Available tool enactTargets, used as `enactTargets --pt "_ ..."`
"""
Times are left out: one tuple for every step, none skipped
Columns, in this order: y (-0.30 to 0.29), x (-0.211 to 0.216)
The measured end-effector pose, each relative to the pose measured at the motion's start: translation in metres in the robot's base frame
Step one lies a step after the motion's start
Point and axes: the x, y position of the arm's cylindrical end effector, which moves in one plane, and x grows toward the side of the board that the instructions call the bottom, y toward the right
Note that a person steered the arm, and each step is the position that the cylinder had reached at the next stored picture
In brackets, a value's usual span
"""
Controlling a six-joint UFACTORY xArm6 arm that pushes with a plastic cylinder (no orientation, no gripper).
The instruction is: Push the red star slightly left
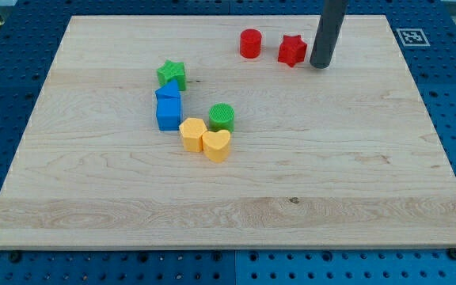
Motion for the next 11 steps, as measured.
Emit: enactTargets --pt "0.021 -0.004" --pt "0.013 -0.008" --pt "-0.011 -0.022" --pt "-0.026 -0.040" --pt "-0.026 -0.054" --pt "-0.023 -0.055" --pt "0.010 -0.037" --pt "0.020 -0.006" --pt "0.020 0.001" --pt "0.020 0.001" --pt "0.020 0.006"
